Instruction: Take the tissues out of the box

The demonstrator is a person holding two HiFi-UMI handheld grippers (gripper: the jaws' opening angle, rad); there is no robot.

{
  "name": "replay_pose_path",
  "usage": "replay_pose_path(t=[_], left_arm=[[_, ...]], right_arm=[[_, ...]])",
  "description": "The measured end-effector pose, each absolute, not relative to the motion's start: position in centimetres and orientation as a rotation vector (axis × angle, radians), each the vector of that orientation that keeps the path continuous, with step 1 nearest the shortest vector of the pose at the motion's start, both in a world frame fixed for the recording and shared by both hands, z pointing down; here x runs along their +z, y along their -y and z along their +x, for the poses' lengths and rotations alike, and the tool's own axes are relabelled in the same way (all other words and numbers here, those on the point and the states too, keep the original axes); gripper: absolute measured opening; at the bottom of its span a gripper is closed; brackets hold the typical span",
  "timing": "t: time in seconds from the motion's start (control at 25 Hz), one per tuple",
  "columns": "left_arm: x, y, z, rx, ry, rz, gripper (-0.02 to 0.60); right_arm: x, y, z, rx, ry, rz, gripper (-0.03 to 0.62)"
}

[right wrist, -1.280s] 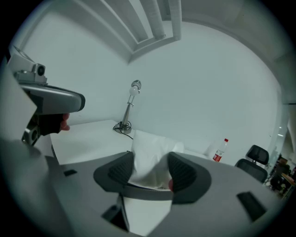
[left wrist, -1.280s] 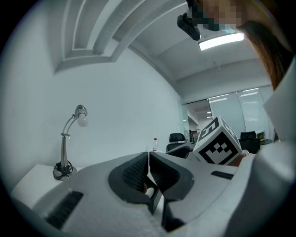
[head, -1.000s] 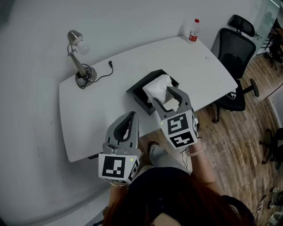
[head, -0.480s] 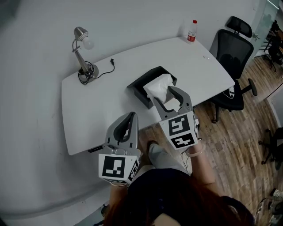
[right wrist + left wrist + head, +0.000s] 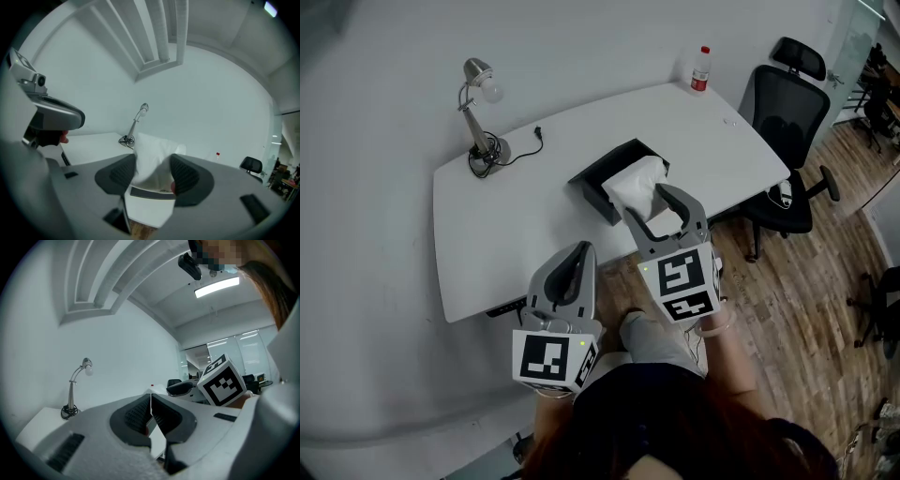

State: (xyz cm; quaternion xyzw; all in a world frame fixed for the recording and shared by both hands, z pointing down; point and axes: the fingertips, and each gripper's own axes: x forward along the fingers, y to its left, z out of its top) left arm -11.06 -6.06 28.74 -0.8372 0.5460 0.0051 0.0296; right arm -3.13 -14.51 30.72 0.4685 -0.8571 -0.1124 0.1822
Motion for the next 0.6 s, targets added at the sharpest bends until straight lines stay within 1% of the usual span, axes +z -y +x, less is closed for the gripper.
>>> replay_pose_path(t=[0.6], left_arm=[[28.3,5.4,-8.6,0.019,-1.679,-2.572,0.026]], right_arm=[[29.5,12.0,-1.2,-0.348,2.467,1.315,0.249]])
